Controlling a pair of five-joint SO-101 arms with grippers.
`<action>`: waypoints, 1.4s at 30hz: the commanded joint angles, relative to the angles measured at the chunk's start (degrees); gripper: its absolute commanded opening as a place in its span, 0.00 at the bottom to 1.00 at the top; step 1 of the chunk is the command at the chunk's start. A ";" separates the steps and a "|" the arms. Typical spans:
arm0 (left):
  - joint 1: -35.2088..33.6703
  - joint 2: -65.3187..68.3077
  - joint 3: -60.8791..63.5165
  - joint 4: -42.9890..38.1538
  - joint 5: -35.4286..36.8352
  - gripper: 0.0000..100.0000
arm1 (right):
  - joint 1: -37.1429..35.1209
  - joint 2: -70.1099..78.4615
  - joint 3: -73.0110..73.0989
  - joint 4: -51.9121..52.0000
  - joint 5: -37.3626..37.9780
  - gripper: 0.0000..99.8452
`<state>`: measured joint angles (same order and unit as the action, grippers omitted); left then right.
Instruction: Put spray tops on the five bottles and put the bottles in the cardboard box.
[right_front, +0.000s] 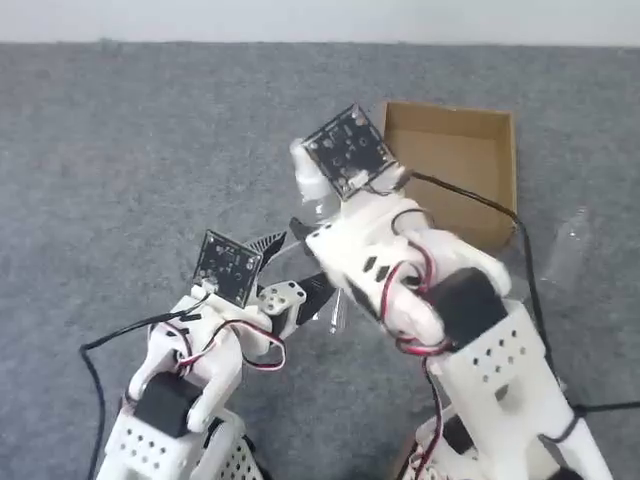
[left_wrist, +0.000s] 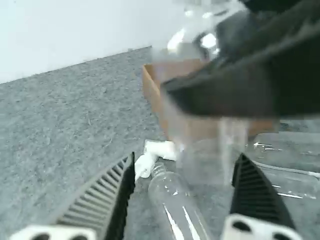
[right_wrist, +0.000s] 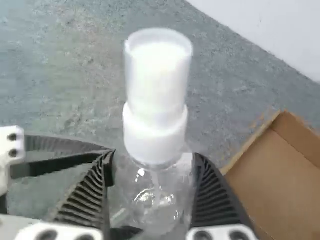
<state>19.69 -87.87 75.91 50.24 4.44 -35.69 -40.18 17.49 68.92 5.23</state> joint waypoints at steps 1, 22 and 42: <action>-0.35 -0.79 -0.22 -1.14 0.62 0.28 | 8.13 -1.36 -4.22 -3.47 0.88 0.01; -5.54 -0.88 2.15 -3.69 0.62 0.28 | 27.74 36.09 -4.22 -48.84 -6.77 0.01; -5.54 -0.88 2.51 -3.96 0.70 0.28 | 28.97 54.37 -4.40 -71.34 -7.03 0.01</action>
<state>14.24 -87.96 78.55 48.04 4.53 -7.03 15.12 17.49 1.05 -1.45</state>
